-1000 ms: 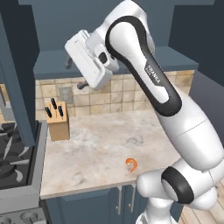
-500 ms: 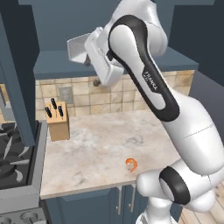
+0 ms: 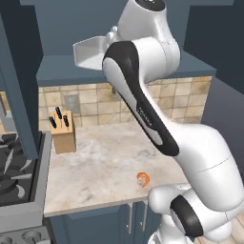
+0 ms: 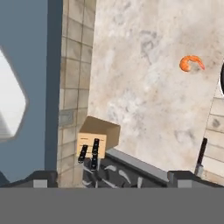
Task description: Retrieve the tupperware from the cabinet, then place the raw meat into the tupperware to avoid contamination.
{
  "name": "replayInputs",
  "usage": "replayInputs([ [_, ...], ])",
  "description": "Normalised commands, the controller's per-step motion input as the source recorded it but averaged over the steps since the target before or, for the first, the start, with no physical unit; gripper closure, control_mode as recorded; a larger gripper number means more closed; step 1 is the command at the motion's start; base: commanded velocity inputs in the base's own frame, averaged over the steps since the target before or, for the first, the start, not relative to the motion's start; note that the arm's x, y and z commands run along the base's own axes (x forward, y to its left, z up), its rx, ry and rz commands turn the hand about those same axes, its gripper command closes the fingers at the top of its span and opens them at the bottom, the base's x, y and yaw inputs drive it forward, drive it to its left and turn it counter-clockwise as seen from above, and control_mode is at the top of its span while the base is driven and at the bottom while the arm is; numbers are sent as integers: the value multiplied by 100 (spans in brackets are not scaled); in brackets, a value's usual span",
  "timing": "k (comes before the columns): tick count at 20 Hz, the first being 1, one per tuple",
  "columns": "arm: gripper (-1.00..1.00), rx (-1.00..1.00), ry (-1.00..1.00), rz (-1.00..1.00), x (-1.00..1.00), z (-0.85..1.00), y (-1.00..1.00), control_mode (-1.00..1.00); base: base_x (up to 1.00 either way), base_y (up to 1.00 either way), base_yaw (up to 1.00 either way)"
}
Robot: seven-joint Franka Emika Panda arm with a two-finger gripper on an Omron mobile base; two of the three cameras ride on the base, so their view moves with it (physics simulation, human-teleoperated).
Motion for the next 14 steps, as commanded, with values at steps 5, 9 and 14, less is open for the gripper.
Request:
replayInputs([
  [5,-100,-30,-5,-27,8,31,-11,-100,0,0,0],
  [9,-100,-26,0,-36,7,23,-5,-100,0,0,0],
  [14,-100,-24,-6,-33,12,16,-4,-100,0,0,0],
])
